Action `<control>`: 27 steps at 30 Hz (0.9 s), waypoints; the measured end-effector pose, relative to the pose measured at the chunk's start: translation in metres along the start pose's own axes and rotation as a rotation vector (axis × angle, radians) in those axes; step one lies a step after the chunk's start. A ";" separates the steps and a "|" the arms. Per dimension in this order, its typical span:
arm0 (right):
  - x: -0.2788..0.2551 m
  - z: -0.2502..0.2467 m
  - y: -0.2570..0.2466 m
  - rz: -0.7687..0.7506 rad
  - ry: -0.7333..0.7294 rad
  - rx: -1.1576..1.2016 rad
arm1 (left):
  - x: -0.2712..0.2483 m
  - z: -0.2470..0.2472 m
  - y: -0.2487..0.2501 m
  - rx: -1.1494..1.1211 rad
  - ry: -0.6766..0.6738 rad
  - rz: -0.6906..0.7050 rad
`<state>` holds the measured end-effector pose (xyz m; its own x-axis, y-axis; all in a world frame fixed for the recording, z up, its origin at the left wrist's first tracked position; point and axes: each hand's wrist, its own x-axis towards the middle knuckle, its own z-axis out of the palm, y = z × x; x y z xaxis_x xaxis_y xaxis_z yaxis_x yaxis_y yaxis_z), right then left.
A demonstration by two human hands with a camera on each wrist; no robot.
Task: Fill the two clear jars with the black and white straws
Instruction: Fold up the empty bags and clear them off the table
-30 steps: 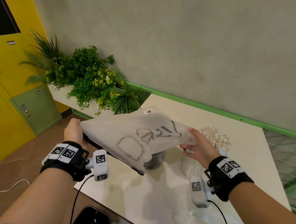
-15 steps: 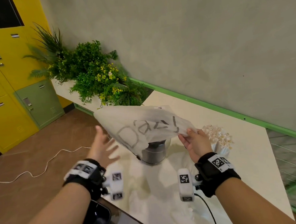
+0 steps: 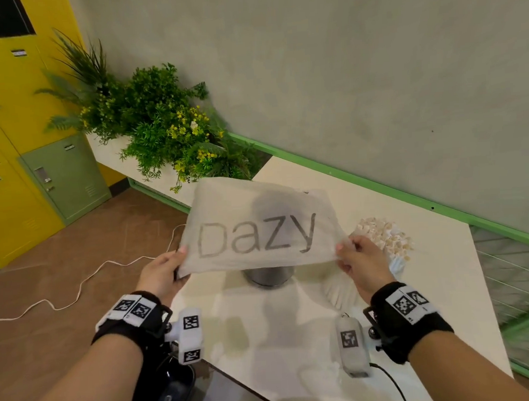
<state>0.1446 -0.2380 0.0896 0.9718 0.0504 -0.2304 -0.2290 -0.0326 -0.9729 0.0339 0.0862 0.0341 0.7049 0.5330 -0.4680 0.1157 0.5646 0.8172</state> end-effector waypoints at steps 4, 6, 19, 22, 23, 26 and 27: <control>-0.002 0.005 -0.006 0.183 -0.117 -0.089 | 0.004 -0.016 -0.001 0.186 -0.016 -0.061; 0.003 0.010 -0.008 0.241 -0.158 -0.142 | 0.007 -0.023 -0.003 0.323 -0.087 -0.167; 0.026 0.024 -0.028 0.025 -0.263 -0.391 | 0.016 -0.039 -0.001 0.986 -0.305 0.044; 0.028 0.025 -0.025 -0.150 -0.294 -0.573 | 0.019 -0.035 -0.003 0.852 -0.161 0.031; 0.028 0.026 -0.024 -0.201 -0.294 -0.598 | 0.019 -0.034 -0.002 0.791 -0.098 0.043; 0.031 0.023 -0.024 -0.317 -0.253 -0.630 | 0.023 -0.037 0.000 0.803 0.022 0.177; 0.033 0.020 -0.025 -0.339 -0.216 -0.598 | 0.024 -0.038 0.002 0.809 0.067 0.231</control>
<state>0.1808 -0.2154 0.1057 0.9369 0.3488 0.0229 0.2132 -0.5182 -0.8283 0.0247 0.1241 0.0111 0.7324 0.6303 -0.2574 0.4572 -0.1752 0.8719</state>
